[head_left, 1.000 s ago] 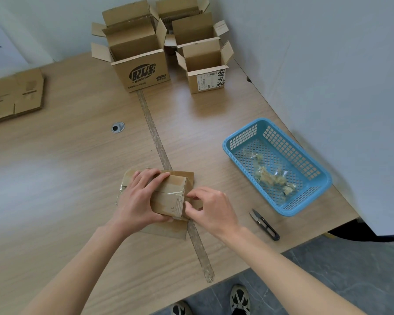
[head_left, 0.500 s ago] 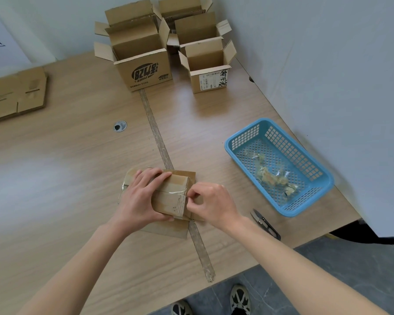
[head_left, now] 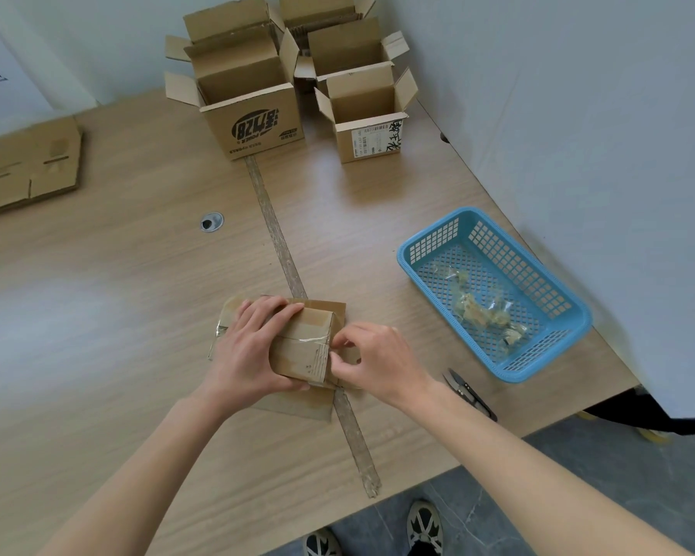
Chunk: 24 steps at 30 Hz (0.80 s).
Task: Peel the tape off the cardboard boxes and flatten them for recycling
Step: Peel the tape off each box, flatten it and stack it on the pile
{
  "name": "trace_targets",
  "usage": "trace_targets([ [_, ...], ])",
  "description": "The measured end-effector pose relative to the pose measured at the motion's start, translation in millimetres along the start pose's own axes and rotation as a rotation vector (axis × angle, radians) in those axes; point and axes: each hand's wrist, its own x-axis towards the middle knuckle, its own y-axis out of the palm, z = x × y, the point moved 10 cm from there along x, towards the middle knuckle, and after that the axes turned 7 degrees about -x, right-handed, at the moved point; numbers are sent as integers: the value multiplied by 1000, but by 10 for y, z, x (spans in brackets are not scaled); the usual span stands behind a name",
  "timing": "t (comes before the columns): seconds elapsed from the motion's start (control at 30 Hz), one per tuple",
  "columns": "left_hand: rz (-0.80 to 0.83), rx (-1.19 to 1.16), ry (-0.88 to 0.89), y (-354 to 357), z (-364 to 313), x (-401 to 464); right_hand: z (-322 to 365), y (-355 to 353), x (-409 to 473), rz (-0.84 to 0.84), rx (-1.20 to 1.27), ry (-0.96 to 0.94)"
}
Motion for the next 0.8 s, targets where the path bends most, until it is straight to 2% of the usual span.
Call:
trace_targets([
  [0.17, 4, 1, -6, -6, -23, 6, 93, 69, 88, 85, -163, -77],
  [0.43, -13, -21, 1, -10, -24, -5, 170, 30, 75, -2, -88, -121],
  [0.53, -25, -30, 2, -4, 11, -4, 180, 28, 98, 14, -75, -149],
  [0.8, -11, -43, 0, 1, 42, 46, 192, 50, 131, 36, -194, -228],
])
